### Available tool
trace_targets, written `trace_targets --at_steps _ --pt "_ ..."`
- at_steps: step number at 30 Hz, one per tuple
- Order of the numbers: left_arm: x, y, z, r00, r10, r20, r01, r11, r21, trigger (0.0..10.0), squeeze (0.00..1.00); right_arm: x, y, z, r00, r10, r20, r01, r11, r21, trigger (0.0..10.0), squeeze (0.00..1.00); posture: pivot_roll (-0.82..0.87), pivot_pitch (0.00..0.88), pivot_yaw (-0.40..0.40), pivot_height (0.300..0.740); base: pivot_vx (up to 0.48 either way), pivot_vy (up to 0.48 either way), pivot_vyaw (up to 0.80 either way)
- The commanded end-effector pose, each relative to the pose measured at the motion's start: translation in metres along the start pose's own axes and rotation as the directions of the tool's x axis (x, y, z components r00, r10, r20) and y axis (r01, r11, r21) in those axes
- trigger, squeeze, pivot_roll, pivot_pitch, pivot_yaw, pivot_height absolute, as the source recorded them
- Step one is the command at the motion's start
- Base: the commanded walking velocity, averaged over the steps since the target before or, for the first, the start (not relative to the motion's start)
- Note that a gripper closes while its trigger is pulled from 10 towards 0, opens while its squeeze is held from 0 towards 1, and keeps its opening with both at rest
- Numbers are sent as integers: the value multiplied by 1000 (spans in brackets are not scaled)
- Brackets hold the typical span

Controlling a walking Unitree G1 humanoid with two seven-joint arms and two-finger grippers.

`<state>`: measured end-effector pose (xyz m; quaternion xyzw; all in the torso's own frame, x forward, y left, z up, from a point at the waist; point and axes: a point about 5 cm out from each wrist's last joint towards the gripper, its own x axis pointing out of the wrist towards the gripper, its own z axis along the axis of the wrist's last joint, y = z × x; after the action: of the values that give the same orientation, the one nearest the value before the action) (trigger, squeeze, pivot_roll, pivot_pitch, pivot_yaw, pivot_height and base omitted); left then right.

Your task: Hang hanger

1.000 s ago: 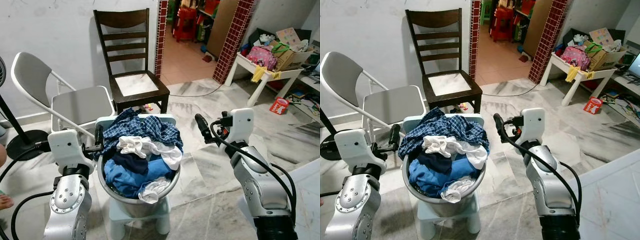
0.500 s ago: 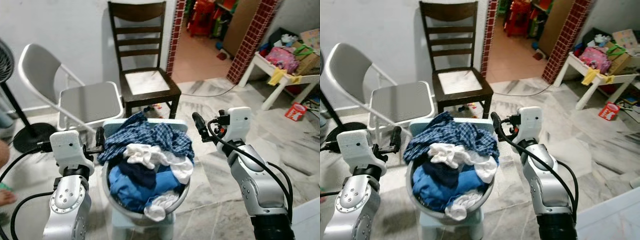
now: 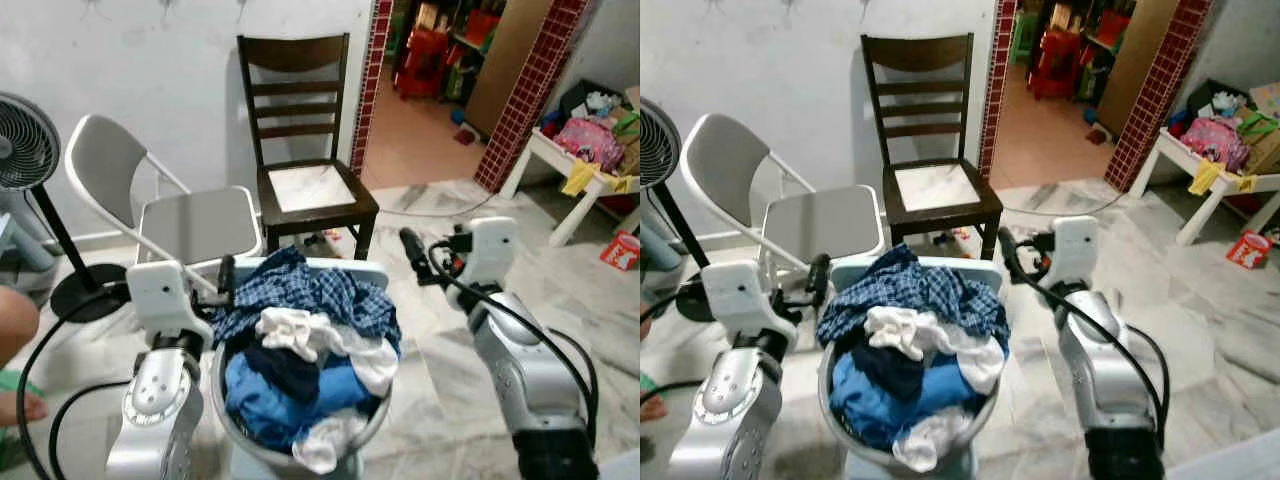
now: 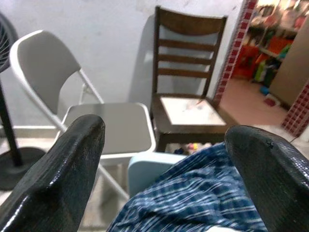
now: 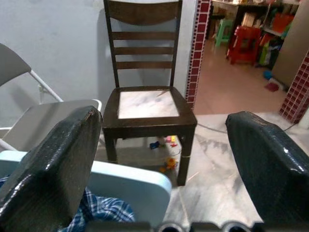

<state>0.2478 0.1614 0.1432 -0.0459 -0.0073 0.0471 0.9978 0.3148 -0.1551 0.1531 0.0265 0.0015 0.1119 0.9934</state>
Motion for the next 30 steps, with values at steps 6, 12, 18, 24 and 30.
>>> trace_targets --at_steps 6,12,18,24,30 --pt "-2 10 -4 998 62 -15 -61 997 57 10000 0 0 1 0 1000 0 -2 0 1000 -1 10000 0 9 51 -59 740 0 0 0" --pt "4 24 -14 993 107 -58 -104 993 50 10000 0 2 5 3 1000 30 -4 -30 1000 0 10000 0 3 58 -75 740 0 0 0" --pt "22 31 -29 984 68 -163 -76 996 -43 10000 0 -2 31 7 969 245 -29 -243 968 62 10000 0 -19 74 -87 740 0 0 0" --pt "41 28 -38 980 39 -196 -54 996 -70 10000 0 -4 35 6 966 254 -41 -254 967 10 10000 0 -34 82 -96 740 0 0 0" --pt "59 27 -34 984 28 -178 -43 996 -78 10000 0 -5 29 10 974 222 -34 -223 975 -23 10000 0 -68 93 -97 740 0 0 0"
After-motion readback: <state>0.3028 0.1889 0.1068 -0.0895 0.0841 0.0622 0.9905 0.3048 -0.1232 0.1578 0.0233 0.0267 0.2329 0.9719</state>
